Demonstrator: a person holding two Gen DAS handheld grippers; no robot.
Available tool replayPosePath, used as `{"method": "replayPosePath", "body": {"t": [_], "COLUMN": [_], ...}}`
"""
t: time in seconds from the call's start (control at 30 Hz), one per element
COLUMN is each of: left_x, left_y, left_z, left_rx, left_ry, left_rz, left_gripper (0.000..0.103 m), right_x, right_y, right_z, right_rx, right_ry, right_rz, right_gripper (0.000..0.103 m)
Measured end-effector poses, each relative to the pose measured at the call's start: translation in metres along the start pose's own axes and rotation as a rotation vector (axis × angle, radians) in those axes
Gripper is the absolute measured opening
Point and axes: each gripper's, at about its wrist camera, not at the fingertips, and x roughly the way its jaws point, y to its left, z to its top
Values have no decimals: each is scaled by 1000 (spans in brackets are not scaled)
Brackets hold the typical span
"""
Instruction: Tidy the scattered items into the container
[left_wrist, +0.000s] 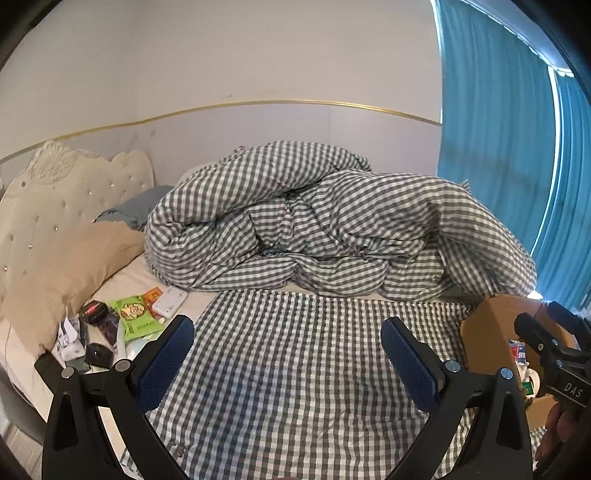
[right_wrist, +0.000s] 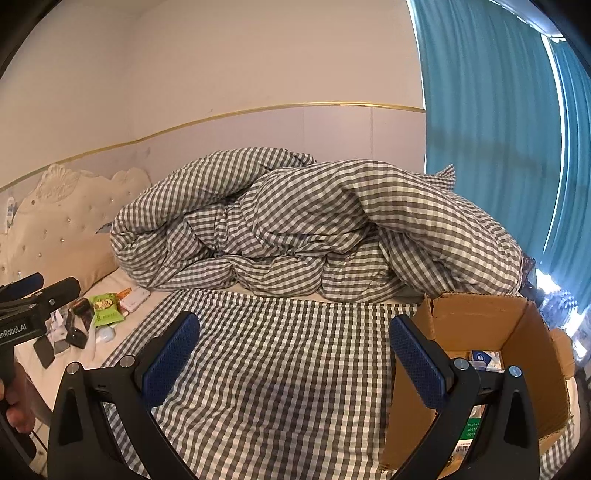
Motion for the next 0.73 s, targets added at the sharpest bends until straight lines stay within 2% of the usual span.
{"method": "replayPosePath", "body": {"t": [0.73], "left_x": [1], "left_y": [-14], "left_z": [-6], "left_rx": [27], "left_ry": [-4], "left_rz": [-11], "left_gripper": [103], "right_x": [-4], "right_y": [-11], "right_z": [-11], "right_rx": [14], "right_ry": [24], "right_rz": [-23], "right_gripper": [103]}}
